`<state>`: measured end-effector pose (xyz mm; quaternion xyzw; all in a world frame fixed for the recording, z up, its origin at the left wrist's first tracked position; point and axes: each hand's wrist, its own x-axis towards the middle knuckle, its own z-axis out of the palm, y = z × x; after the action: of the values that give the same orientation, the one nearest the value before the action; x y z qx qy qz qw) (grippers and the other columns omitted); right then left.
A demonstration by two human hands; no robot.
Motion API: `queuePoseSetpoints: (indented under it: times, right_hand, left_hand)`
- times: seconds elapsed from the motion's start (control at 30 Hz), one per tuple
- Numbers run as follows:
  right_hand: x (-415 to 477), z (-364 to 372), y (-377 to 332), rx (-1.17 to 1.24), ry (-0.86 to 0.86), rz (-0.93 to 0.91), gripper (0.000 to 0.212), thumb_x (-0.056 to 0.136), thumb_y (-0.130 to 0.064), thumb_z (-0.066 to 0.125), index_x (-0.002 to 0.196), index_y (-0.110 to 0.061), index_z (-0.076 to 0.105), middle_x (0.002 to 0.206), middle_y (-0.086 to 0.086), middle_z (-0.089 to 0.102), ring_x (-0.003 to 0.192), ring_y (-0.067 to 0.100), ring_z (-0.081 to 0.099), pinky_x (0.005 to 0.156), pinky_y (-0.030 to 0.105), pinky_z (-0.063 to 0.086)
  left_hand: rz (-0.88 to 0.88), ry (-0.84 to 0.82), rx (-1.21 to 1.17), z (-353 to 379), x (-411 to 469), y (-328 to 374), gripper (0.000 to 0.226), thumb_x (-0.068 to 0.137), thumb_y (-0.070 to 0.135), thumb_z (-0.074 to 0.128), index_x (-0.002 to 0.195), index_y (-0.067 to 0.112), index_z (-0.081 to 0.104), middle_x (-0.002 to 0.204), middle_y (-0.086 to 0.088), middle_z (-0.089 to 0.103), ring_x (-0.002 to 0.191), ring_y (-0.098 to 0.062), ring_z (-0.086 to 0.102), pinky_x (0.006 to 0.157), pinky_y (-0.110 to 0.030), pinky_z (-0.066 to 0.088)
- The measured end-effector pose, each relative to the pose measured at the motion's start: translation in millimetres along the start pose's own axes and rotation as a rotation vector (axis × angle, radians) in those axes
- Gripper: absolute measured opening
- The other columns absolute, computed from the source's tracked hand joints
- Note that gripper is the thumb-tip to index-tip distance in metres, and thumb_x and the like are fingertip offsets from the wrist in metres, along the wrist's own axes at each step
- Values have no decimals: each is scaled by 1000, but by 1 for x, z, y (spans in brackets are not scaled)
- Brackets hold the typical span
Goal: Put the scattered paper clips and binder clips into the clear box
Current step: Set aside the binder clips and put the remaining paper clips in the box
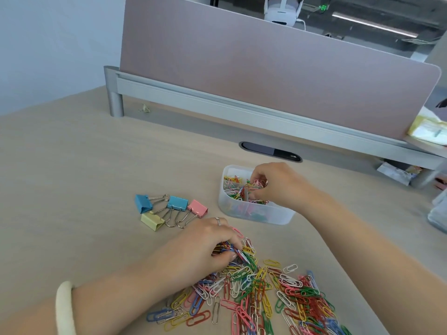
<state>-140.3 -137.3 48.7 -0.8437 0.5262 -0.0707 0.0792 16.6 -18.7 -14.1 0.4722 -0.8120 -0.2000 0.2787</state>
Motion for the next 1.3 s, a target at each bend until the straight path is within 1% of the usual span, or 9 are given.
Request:
queuePoseSetpoints:
  times: [0.13,0.33,0.5,0.7,0.87,0.97,1.1,1.2,1.3]
  right_hand:
    - [-2,2,1,83,35,16,33,69,-22,76,97,-17,59,94,1,57,78,20,52,64,27,40]
    - [-2,-1,5,211,60,2,18,74,-15,73,85,-20,60,83,-1,61,69,16,57,55,25,43]
    - [0,-2,3,243,76,-11,14,75,-11,71,84,-18,63,71,-7,57,72,17,58,74,40,54]
    - [6,-15,-2,281,108,-22,13,76,-10,70,88,-14,64,80,1,61,61,8,54,63,27,45]
    - [25,-19,-8,336,147,-19,10,77,-10,69,83,-15,63,78,5,65,55,9,57,66,29,50]
    - [39,-7,-9,306,163,-14,10,77,-11,70,85,-12,64,88,10,68,63,15,59,70,30,50]
    - [42,6,-8,254,115,-16,15,76,-15,71,90,-10,68,94,7,69,80,14,59,66,19,45]
    - [28,-3,-6,265,110,-52,14,80,-18,68,93,-15,69,90,1,68,79,8,58,66,9,40]
    - [3,-12,1,295,163,-81,8,83,-20,64,88,-21,69,80,-8,65,70,-2,54,62,8,39]
  left_hand:
    - [-1,-4,5,0,0,0,18,83,28,60,99,32,65,83,33,41,82,16,40,77,-2,28]
    - [-10,-2,10,1,0,-1,16,82,28,61,97,33,65,83,33,41,82,17,41,76,-2,28]
    - [-14,-1,10,0,-1,1,16,82,29,61,96,34,65,83,35,41,83,19,41,75,-1,28]
    - [-14,-7,15,0,-1,1,16,83,29,61,97,33,65,83,33,41,82,20,40,75,1,26]
    - [-12,-8,4,1,-1,0,16,83,29,61,97,32,65,84,27,45,80,17,41,73,1,27]
    - [-10,-12,-1,1,-1,-1,16,82,28,61,98,31,65,83,28,44,79,18,41,73,1,26]
    - [-6,-3,-14,1,-1,-1,16,83,29,61,98,31,65,82,33,41,80,19,40,74,2,26]
    - [-16,8,-40,1,-1,-2,15,81,27,63,96,31,66,81,33,43,83,20,42,73,2,26]
    - [-34,27,-54,-1,-1,-3,14,80,28,65,92,33,67,80,34,48,86,18,46,73,-1,29]
